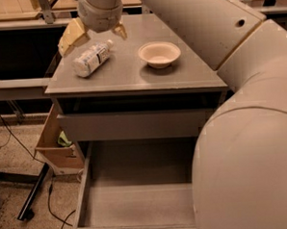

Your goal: Place blue plastic bottle into middle drawer

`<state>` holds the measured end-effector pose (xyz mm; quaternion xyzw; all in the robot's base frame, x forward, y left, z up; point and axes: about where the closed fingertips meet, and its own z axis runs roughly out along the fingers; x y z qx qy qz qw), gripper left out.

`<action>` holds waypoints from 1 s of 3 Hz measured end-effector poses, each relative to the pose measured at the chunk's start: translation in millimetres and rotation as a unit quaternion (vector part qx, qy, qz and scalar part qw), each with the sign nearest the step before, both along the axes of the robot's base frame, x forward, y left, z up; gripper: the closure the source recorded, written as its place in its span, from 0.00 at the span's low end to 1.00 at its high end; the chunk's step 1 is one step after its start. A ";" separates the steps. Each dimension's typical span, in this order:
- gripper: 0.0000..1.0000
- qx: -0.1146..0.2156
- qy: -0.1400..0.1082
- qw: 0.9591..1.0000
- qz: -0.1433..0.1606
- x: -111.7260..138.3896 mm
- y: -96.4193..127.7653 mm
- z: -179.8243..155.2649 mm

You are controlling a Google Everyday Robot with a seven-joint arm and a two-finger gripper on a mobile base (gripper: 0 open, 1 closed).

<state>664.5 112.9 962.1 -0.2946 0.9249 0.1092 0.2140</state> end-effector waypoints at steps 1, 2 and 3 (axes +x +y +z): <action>0.00 0.023 -0.001 0.995 -0.102 25.3 1.4 -10.1; 0.00 0.042 -0.004 0.981 -0.190 51.0 2.2 -18.7; 0.00 0.048 0.012 0.959 -0.277 74.8 11.8 -30.2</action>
Offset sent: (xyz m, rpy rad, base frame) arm 0.0786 -0.0005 -0.0251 0.1630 0.0019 -0.6579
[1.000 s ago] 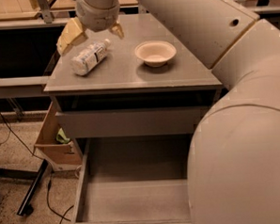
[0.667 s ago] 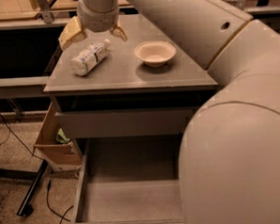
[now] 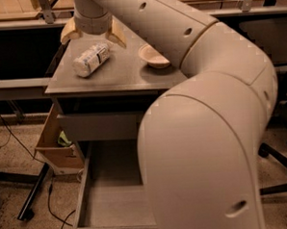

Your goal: Place blue plastic bottle into middle drawer

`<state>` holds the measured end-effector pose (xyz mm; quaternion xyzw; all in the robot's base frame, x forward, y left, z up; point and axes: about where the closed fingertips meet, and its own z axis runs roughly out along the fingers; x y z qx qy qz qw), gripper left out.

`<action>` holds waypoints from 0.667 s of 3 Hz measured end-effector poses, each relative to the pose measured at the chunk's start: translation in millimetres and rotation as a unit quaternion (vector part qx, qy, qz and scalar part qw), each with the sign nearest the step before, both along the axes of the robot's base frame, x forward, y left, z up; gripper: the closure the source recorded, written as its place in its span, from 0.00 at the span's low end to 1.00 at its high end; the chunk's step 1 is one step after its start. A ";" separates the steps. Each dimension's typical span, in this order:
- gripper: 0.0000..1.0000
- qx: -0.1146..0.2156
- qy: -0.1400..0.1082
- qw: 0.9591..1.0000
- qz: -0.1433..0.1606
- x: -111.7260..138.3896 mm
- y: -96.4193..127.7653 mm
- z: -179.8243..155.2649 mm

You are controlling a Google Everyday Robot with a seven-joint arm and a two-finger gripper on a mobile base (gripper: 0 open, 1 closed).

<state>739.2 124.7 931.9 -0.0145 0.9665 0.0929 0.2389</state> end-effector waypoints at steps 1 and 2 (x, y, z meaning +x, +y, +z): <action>0.00 0.014 0.027 0.997 -0.069 17.6 23.0 -12.6; 0.00 0.028 0.038 0.994 -0.100 32.8 55.6 -21.8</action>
Offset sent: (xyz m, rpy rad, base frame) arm 0.0514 0.0934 -0.0229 0.0756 0.1104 -0.2738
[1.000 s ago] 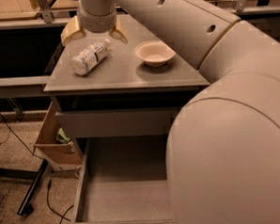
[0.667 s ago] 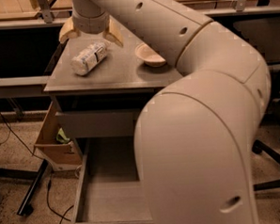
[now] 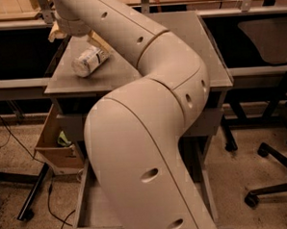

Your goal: Place blue plastic bottle into middle drawer

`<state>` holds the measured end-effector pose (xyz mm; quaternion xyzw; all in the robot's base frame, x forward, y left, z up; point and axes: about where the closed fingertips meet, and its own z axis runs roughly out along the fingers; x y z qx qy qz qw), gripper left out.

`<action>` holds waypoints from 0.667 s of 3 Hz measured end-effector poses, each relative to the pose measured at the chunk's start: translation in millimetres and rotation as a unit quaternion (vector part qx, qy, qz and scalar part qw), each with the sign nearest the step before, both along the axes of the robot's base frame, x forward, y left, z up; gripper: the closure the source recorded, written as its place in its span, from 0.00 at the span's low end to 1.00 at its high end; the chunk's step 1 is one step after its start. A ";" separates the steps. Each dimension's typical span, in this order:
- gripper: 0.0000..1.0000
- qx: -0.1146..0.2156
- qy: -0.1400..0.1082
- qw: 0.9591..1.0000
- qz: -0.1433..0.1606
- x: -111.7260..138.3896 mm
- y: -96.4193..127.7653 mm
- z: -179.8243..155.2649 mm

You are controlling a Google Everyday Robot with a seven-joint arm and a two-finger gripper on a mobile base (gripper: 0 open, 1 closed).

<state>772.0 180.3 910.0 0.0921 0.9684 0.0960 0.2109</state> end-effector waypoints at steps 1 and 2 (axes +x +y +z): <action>0.00 0.000 0.000 1.000 0.000 0.0 0.0 0.0; 0.00 -0.001 -0.010 1.000 0.000 5.1 1.7 -7.7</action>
Offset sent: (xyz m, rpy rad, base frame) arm 0.0051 0.0016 -0.0199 0.0030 -0.0622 -0.0081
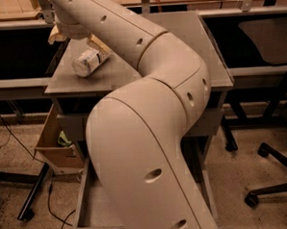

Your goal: Place blue plastic bottle into middle drawer

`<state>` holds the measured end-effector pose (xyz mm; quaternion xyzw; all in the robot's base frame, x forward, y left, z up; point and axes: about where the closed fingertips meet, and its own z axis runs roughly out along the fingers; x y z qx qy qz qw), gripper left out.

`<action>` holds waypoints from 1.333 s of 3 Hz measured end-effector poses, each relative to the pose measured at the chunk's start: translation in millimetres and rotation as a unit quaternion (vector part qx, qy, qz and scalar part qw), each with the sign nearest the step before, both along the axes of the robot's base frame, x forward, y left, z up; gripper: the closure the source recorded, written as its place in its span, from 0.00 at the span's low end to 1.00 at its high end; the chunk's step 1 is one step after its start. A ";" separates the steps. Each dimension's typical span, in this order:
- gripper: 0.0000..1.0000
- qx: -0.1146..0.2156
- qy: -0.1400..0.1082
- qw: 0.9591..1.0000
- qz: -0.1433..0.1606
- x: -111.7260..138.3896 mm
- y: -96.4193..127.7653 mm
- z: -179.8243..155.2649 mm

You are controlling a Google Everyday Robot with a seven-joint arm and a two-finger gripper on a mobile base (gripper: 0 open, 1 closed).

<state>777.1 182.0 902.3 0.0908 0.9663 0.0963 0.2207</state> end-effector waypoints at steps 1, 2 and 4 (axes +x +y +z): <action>0.00 0.004 -0.022 1.000 -0.009 8.9 -4.5 -13.0; 0.00 0.012 -0.043 0.999 -0.022 16.7 -10.6 -31.2; 0.19 0.010 -0.050 0.999 -0.006 16.5 -1.2 -62.9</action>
Offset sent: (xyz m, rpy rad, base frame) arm 0.0187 -0.0198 -0.0509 0.0596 -0.1472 -0.0897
